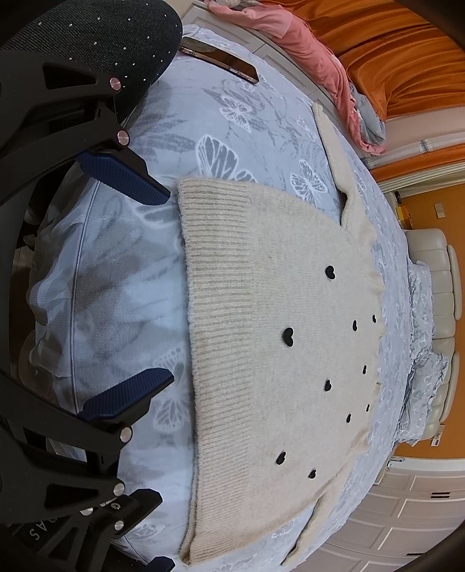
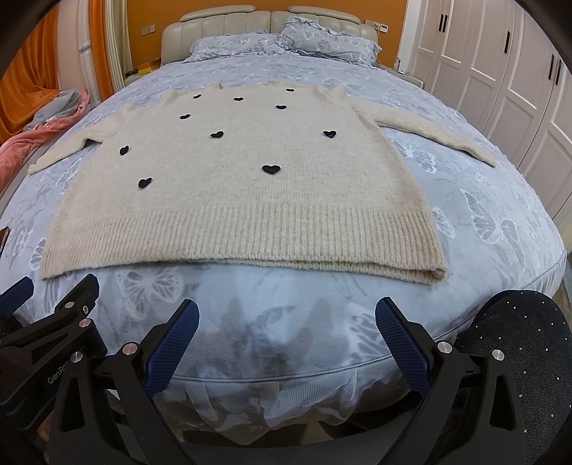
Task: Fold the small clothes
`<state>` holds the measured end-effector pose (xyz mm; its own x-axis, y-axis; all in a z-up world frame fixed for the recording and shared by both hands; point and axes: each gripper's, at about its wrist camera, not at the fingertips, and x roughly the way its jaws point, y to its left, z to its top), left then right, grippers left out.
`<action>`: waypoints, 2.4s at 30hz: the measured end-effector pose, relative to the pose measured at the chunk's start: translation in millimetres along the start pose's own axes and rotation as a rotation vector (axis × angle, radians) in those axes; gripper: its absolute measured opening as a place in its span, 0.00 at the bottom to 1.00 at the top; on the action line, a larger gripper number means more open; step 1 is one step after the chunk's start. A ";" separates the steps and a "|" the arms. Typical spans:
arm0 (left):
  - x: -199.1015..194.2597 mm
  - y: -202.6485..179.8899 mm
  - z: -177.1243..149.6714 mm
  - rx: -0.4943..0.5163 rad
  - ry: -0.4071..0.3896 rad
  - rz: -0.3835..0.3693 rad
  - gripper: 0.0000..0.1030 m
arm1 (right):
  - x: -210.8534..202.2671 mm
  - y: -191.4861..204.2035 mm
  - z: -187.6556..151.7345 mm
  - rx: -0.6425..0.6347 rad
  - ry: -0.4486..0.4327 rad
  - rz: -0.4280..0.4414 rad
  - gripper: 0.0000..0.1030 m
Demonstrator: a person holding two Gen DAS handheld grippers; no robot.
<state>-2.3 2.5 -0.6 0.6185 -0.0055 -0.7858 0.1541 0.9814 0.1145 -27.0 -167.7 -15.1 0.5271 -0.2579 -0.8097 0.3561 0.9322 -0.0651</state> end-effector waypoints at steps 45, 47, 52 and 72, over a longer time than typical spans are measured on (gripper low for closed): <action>-1.2 -3.8 3.3 -0.001 -0.002 0.000 0.87 | 1.1 0.8 -0.5 0.002 -0.001 0.002 0.95; -1.3 -3.8 3.2 -0.001 -0.002 -0.001 0.87 | 1.1 1.0 -0.3 0.003 -0.001 0.001 0.95; -1.1 -3.5 3.2 -0.001 -0.002 -0.001 0.87 | 1.0 0.7 -0.6 0.002 -0.001 0.003 0.95; 0.6 42.9 34.2 -0.192 0.051 -0.060 0.92 | 2.3 -33.5 56.1 0.028 -0.002 0.094 0.95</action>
<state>31.1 38.1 24.6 0.5723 -0.0605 -0.8178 0.0369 0.9982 -0.0481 5.5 -213.8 17.9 0.5606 -0.1705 -0.8103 0.3266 0.9448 0.0272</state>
